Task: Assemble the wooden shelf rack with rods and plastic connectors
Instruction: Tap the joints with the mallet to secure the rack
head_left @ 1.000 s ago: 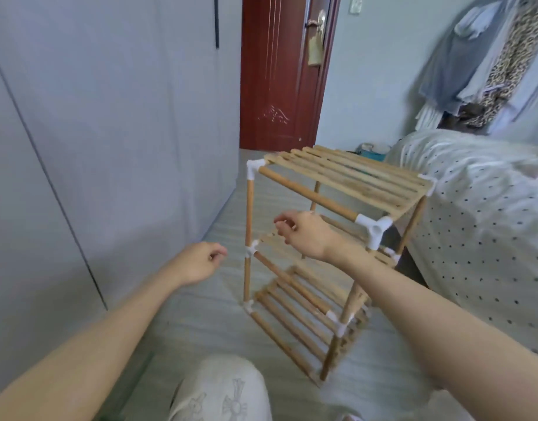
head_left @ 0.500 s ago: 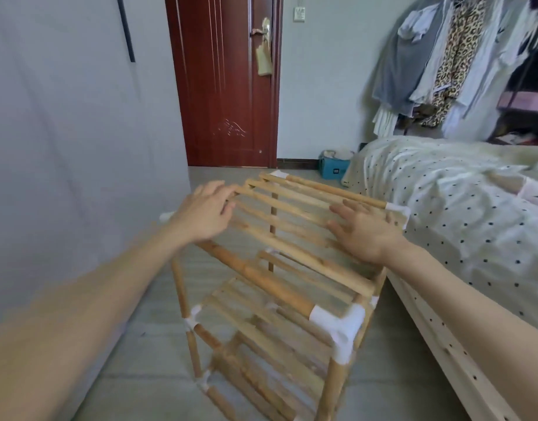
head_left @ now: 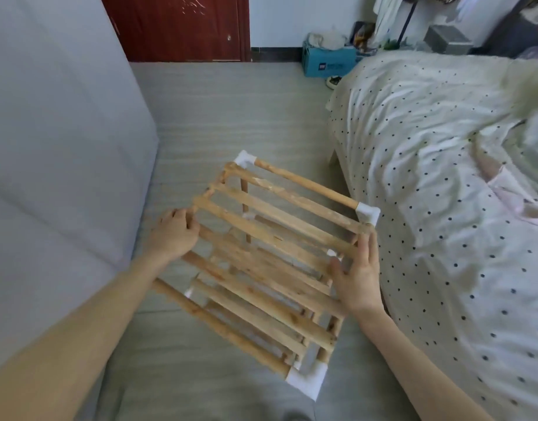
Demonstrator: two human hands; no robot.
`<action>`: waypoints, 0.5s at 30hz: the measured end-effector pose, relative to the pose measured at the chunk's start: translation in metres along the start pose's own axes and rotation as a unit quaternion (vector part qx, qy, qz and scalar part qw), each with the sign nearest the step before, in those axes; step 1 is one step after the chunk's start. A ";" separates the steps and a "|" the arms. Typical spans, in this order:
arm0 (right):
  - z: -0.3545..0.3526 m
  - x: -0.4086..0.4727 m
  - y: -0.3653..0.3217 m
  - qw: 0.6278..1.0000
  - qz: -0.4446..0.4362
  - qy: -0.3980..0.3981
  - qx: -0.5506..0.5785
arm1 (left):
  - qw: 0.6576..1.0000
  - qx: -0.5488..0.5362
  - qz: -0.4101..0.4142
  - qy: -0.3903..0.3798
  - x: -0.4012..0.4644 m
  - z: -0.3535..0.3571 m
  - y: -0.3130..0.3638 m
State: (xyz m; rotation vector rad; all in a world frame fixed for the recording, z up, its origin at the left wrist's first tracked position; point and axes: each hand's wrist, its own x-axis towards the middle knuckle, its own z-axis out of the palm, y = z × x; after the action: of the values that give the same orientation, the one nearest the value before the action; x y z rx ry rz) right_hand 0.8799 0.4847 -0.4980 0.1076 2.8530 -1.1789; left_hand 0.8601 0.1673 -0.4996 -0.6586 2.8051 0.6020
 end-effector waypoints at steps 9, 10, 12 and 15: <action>-0.032 0.023 -0.020 0.864 0.434 -0.102 0.233 | 0.945 -0.190 -0.177 -0.201 -0.030 -0.032 0.008; -0.036 0.028 -0.024 0.849 0.454 -0.110 0.247 | 0.926 -0.236 -0.207 -0.209 -0.031 -0.036 0.008; -0.042 0.037 -0.029 0.836 0.470 -0.131 0.251 | 0.895 -0.300 -0.251 -0.215 -0.033 -0.044 0.007; -0.052 0.056 -0.040 0.835 0.463 -0.155 0.254 | 0.864 -0.352 -0.304 -0.194 -0.037 -0.057 0.005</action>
State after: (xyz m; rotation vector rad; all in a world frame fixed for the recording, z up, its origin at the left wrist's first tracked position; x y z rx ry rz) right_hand 0.8201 0.4959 -0.4374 1.0559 1.7079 -1.4274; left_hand 0.8855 0.1609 -0.4367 -1.2933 1.7970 1.4215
